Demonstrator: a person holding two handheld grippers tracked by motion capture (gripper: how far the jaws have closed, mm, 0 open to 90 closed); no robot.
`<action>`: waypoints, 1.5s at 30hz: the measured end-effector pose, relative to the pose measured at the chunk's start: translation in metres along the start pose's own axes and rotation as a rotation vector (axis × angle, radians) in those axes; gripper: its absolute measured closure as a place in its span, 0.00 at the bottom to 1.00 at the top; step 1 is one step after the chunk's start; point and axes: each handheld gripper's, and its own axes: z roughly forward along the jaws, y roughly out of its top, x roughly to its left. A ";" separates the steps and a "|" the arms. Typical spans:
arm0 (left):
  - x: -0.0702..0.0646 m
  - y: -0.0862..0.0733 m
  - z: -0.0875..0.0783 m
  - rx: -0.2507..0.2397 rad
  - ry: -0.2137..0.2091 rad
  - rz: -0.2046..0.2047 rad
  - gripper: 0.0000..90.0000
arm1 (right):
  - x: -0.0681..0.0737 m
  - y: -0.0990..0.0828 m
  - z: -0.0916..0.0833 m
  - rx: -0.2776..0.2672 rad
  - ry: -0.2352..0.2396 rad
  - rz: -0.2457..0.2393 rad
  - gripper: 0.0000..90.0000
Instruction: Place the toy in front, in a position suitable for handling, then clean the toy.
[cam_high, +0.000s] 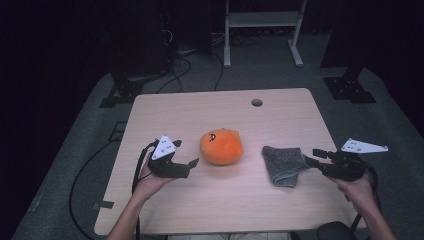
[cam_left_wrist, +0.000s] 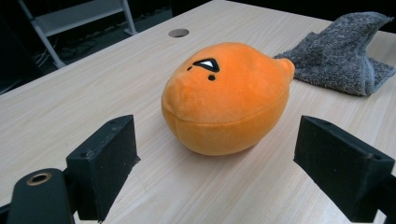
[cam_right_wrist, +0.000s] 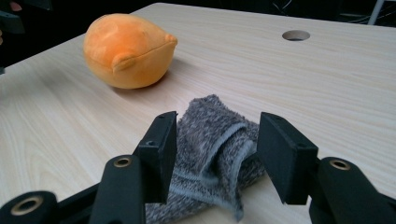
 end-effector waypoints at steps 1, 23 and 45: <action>0.000 -0.001 -0.001 0.003 0.000 0.002 0.14 | 0.000 -0.001 -0.001 0.000 -0.001 0.000 0.52; 0.000 -0.020 -0.013 0.015 0.011 -0.027 0.12 | 0.007 -0.012 -0.012 0.019 -0.006 -0.004 0.49; 0.000 -0.048 -0.024 0.035 0.030 -0.063 0.11 | 0.011 -0.027 -0.011 0.038 0.001 0.007 0.48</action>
